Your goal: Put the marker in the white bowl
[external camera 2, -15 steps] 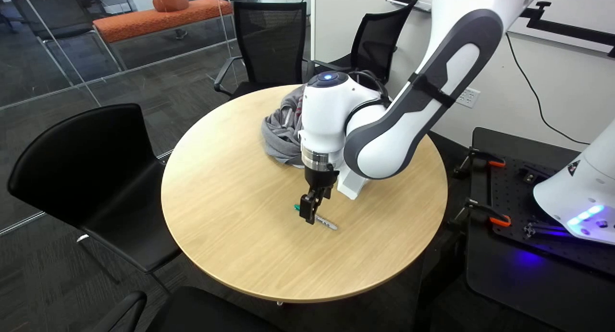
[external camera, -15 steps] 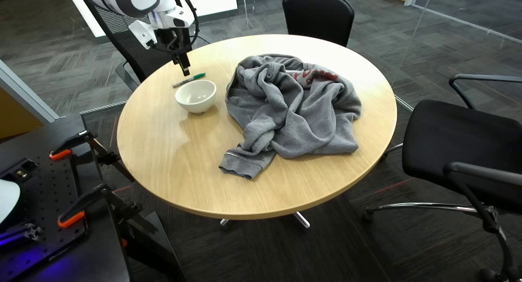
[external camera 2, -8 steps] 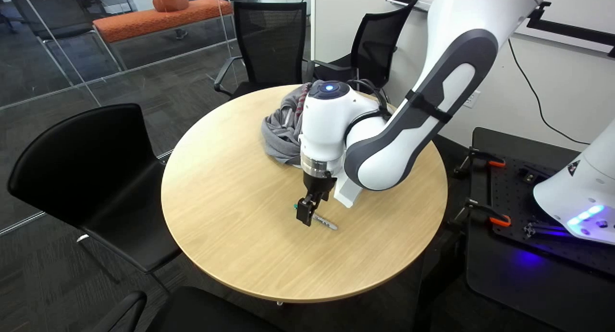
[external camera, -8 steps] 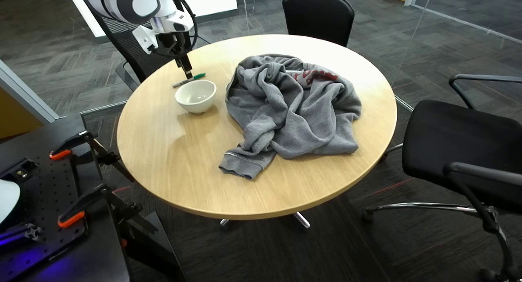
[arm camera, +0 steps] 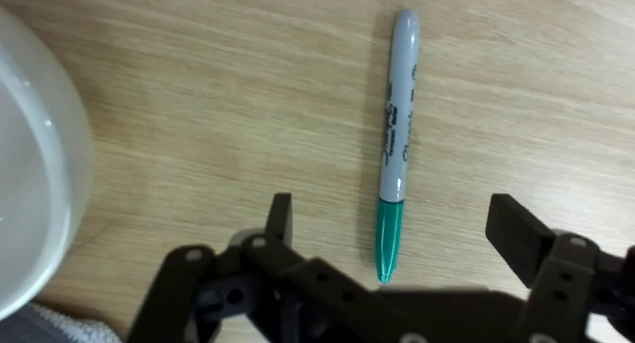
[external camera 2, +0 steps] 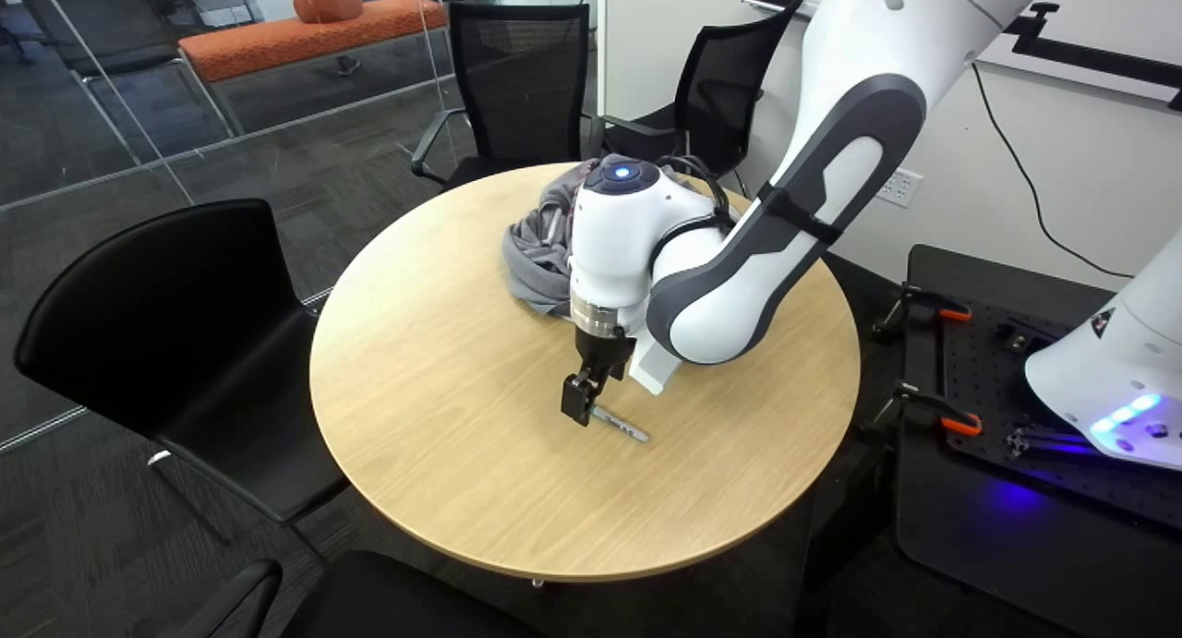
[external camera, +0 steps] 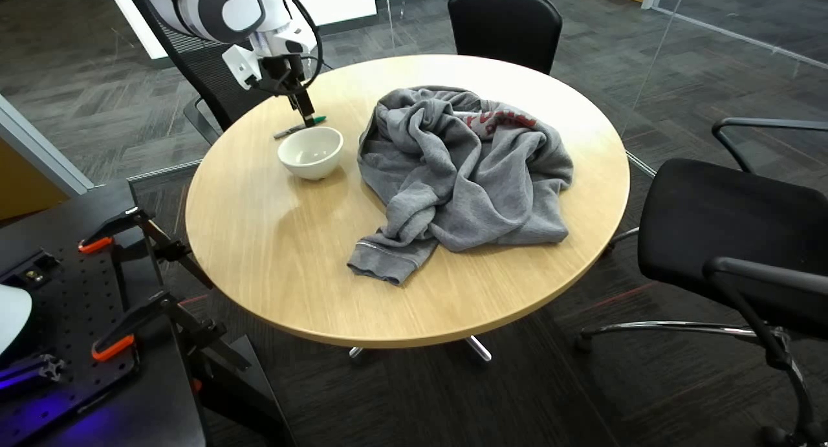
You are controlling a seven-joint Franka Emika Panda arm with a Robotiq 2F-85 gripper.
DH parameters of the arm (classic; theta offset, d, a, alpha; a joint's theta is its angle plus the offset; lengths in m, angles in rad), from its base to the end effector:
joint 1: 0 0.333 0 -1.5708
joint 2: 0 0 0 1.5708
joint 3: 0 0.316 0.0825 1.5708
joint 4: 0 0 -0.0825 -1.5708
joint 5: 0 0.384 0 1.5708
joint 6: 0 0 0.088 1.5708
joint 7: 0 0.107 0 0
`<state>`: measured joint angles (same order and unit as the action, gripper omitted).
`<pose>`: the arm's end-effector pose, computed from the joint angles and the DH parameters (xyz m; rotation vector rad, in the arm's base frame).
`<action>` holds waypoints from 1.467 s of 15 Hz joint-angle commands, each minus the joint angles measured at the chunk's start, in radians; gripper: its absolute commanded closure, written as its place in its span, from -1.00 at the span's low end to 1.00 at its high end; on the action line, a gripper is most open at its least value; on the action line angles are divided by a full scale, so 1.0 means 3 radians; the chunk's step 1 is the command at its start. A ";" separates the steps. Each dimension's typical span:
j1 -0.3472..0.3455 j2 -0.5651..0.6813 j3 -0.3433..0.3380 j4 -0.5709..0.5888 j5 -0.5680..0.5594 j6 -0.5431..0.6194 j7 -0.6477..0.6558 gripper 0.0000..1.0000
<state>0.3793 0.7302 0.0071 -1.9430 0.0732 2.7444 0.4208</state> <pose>0.5703 0.2288 0.1075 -3.0761 0.1584 -0.0793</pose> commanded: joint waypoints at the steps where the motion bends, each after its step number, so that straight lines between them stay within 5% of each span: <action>1: 0.0015 0.0105 -0.0033 0.0155 0.0008 -0.0029 0.0075 -1.00; 3: 0.0020 0.0143 -0.0039 0.0197 0.0006 -0.0039 0.0074 -0.93; 4: 0.0020 0.0157 -0.0038 0.0214 0.0007 -0.0043 0.0072 -0.46; 6: 0.0020 0.0184 -0.0040 0.0245 0.0008 -0.0048 0.0070 -0.36; 15: 0.0036 0.0246 -0.0056 0.0329 0.0005 -0.0079 0.0083 1.00; 22: 0.0098 0.0095 -0.0087 0.0241 -0.0008 -0.0264 0.0164 0.93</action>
<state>0.3833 0.7926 0.0011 -1.8617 0.0733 2.7184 0.4211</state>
